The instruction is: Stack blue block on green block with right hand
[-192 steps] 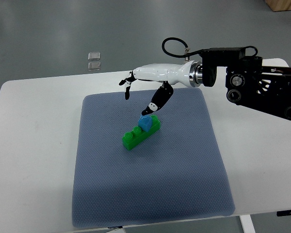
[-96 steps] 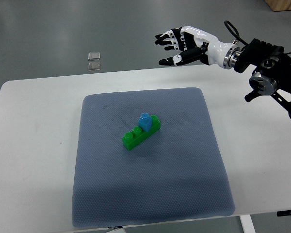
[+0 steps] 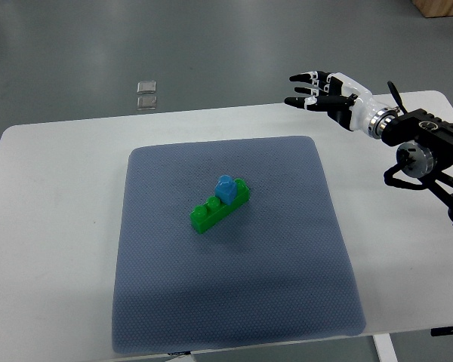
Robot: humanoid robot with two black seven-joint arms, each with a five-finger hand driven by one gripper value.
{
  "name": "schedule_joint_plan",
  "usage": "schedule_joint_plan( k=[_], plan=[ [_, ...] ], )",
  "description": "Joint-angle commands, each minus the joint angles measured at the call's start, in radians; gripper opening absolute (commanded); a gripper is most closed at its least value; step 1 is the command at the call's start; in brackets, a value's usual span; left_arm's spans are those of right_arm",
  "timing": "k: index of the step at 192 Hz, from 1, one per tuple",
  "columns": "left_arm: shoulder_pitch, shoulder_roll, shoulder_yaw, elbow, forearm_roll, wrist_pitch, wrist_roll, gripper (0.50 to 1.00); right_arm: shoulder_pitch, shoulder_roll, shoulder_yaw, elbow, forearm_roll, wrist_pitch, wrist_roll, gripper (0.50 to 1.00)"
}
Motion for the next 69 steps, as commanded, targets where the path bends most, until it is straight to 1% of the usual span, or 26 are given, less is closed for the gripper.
schedule_joint_plan(
  k=[1,69],
  plan=[
    [0.000,0.000,0.000,0.000,0.000,0.000,0.000,1.000,-0.011,-0.004,0.001,-0.001,0.002,0.000,0.000,0.921],
    [0.000,0.000,0.000,0.000,0.000,0.000,0.000,1.000,-0.038,-0.004,0.001,-0.007,0.002,0.000,0.009,0.921]
  ],
)
